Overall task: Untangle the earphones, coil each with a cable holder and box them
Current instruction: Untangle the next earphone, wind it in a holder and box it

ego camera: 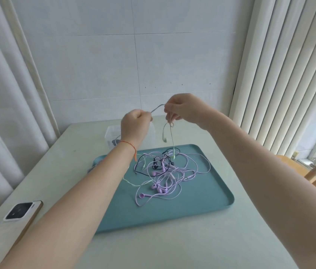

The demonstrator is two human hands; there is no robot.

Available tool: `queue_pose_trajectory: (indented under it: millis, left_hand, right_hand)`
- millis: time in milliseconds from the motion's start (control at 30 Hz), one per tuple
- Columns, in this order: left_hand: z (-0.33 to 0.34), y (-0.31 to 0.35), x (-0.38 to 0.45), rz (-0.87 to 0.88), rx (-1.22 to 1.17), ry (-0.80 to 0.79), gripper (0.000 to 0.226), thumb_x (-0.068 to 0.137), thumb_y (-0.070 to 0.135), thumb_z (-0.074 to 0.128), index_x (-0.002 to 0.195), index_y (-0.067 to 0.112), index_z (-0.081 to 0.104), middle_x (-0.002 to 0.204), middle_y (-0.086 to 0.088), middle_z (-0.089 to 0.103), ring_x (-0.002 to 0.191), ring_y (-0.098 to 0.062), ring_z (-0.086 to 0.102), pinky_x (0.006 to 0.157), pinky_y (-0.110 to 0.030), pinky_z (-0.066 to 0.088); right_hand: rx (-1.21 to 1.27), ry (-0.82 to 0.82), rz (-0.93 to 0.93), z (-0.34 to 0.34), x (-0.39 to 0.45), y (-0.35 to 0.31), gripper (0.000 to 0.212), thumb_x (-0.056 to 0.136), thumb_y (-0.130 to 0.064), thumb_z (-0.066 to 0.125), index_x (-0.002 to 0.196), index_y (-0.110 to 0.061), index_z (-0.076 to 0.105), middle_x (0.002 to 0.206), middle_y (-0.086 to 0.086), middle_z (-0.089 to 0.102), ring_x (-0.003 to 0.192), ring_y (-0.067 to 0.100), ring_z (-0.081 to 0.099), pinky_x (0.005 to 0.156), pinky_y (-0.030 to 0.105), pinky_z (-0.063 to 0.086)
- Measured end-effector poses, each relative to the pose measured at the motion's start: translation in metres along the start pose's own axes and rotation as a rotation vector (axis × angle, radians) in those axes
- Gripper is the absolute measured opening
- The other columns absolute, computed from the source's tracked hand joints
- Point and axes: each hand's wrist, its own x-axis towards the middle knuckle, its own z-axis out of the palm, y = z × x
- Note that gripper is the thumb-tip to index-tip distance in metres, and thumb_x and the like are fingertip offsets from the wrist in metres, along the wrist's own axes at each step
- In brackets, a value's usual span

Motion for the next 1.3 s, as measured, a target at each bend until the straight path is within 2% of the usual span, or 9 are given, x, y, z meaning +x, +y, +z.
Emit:
queue_pose_trajectory:
  millis: [167,233,333,567,833,967,1067,1200,1300]
  left_hand:
    - [-0.005,0.025,0.008,0.079,-0.01,-0.285,0.021,0.088,0.026,0.054,0.102,0.015,0.067,0.096,0.0,0.069,0.09,-0.012,0.064,0.079,-0.021,0.046]
    - [-0.005,0.025,0.007,0.048,0.023,-0.417,0.027,0.09,0.026,0.053,0.092,0.004,0.069,0.074,-0.006,0.068,0.066,-0.018,0.064,0.07,-0.026,0.049]
    - [-0.007,0.016,0.004,-0.023,0.106,-0.503,0.037,0.097,0.034,0.05,0.072,0.009,0.06,0.043,0.007,0.041,0.04,-0.014,0.037,0.05,-0.024,0.042]
    - [-0.012,-0.005,0.011,-0.198,-0.177,-0.409,0.036,0.099,0.034,0.052,0.068,0.016,0.044,0.043,0.011,0.023,0.035,-0.006,0.016,0.037,-0.014,0.014]
    - [-0.023,-0.03,0.013,-0.327,-0.061,-0.406,0.017,0.083,0.02,0.051,0.067,0.015,0.048,0.045,0.006,0.022,0.038,-0.012,0.015,0.048,-0.022,0.013]
    - [-0.026,-0.034,0.014,-0.309,-0.02,-0.394,0.01,0.083,0.018,0.052,0.077,0.011,0.057,0.047,0.005,0.024,0.04,-0.012,0.016,0.047,-0.022,0.013]
    - [-0.025,-0.034,0.013,-0.25,0.05,-0.516,0.012,0.089,0.019,0.058,0.085,0.009,0.062,0.05,0.006,0.025,0.041,-0.011,0.016,0.044,-0.019,0.011]
    - [-0.016,-0.031,0.008,-0.174,0.078,-0.633,0.021,0.095,0.026,0.059,0.089,0.008,0.069,0.047,0.009,0.026,0.041,-0.009,0.017,0.04,-0.017,0.014]
    - [-0.006,-0.026,0.003,-0.152,0.11,-0.672,0.023,0.093,0.027,0.062,0.087,0.006,0.068,0.045,0.009,0.028,0.04,-0.009,0.019,0.039,-0.018,0.018]
  right_hand:
    - [-0.05,-0.126,0.005,0.013,-0.005,0.007,0.017,0.09,-0.023,0.062,0.082,-0.01,0.071,0.074,0.0,0.066,0.072,0.011,0.062,0.074,0.028,0.053]
    - [-0.046,-0.102,0.0,0.016,-0.005,0.009,0.02,0.088,-0.025,0.065,0.084,-0.006,0.072,0.072,-0.001,0.062,0.07,0.012,0.057,0.069,0.027,0.049]
    - [0.087,-0.135,0.041,0.017,-0.008,0.011,0.015,0.087,-0.016,0.063,0.083,-0.003,0.068,0.074,0.005,0.063,0.07,0.016,0.059,0.069,0.028,0.05]
    - [0.306,-0.336,0.159,0.015,-0.016,0.027,0.021,0.098,-0.02,0.052,0.082,-0.007,0.057,0.053,-0.001,0.05,0.051,0.017,0.052,0.06,0.025,0.051]
    - [-0.023,0.424,0.415,-0.007,0.002,0.071,0.024,0.093,-0.016,0.049,0.078,-0.01,0.067,0.056,0.002,0.043,0.047,0.019,0.037,0.048,0.025,0.032]
    - [-0.151,0.375,0.556,-0.009,0.007,0.099,0.024,0.09,-0.013,0.048,0.096,0.001,0.067,0.079,0.014,0.059,0.069,0.027,0.051,0.066,0.028,0.04]
    - [-0.199,0.309,0.581,-0.003,0.008,0.104,0.021,0.082,-0.009,0.053,0.092,0.002,0.068,0.09,0.016,0.067,0.073,0.026,0.054,0.058,0.026,0.041]
    - [-0.166,0.423,0.388,0.009,0.005,0.093,0.029,0.08,-0.009,0.053,0.097,0.007,0.07,0.084,0.025,0.067,0.068,0.02,0.047,0.062,0.027,0.039]
    - [0.026,0.322,0.204,0.023,0.0,0.066,0.023,0.082,-0.008,0.05,0.078,-0.011,0.073,0.082,0.011,0.072,0.073,0.022,0.062,0.071,0.032,0.051]
